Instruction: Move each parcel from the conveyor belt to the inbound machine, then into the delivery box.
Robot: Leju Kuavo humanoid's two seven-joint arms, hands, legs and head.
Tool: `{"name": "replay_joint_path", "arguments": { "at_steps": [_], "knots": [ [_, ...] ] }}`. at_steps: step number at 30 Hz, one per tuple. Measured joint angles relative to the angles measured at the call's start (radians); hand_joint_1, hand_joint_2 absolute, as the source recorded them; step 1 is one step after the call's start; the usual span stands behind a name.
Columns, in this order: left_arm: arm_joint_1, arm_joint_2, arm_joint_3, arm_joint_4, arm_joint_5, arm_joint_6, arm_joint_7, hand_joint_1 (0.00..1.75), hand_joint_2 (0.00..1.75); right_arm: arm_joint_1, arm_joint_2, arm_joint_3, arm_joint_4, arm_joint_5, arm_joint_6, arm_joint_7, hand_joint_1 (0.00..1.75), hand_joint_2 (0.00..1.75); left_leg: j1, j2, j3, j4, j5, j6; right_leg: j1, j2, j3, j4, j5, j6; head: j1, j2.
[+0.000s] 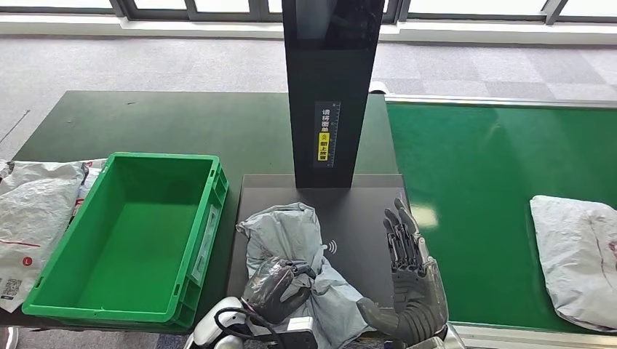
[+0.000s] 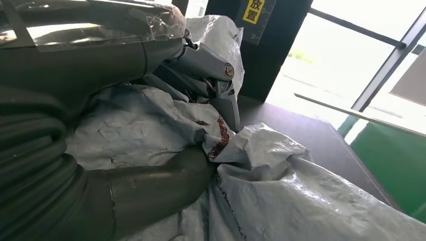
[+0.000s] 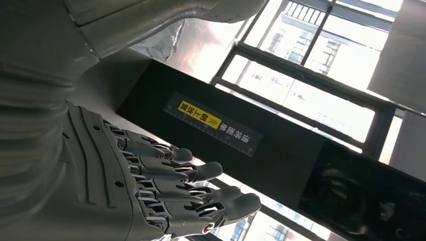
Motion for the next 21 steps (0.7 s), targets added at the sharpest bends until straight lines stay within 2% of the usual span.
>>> {"name": "replay_joint_path", "arguments": {
  "at_steps": [11,16,21],
  "knots": [
    [0.012,0.001,0.000,-0.026,0.013,0.019,-0.017,1.75,1.75,0.000,0.000,0.000,0.000,-0.002,0.001,-0.001,0.00,1.75,0.000,0.000,0.000,0.000,0.000,0.000,0.000,0.000,0.000,0.000,0.000,0.000,0.000,0.000],
    [0.041,0.001,0.008,-0.127,0.158,0.117,-0.111,1.75,1.75,0.002,0.001,0.000,0.000,-0.008,0.014,-0.003,0.00,1.75,0.000,0.000,-0.001,0.000,0.000,0.000,0.000,0.000,-0.001,0.000,0.000,0.000,0.000,0.000],
    [0.081,-0.001,0.069,-0.300,0.302,0.221,-0.197,1.75,1.75,0.002,0.004,0.000,0.001,-0.018,0.017,-0.003,0.00,1.75,0.000,0.000,-0.001,0.000,0.000,0.000,0.001,0.000,-0.001,0.000,0.000,0.000,0.000,0.000]
  ]
}}
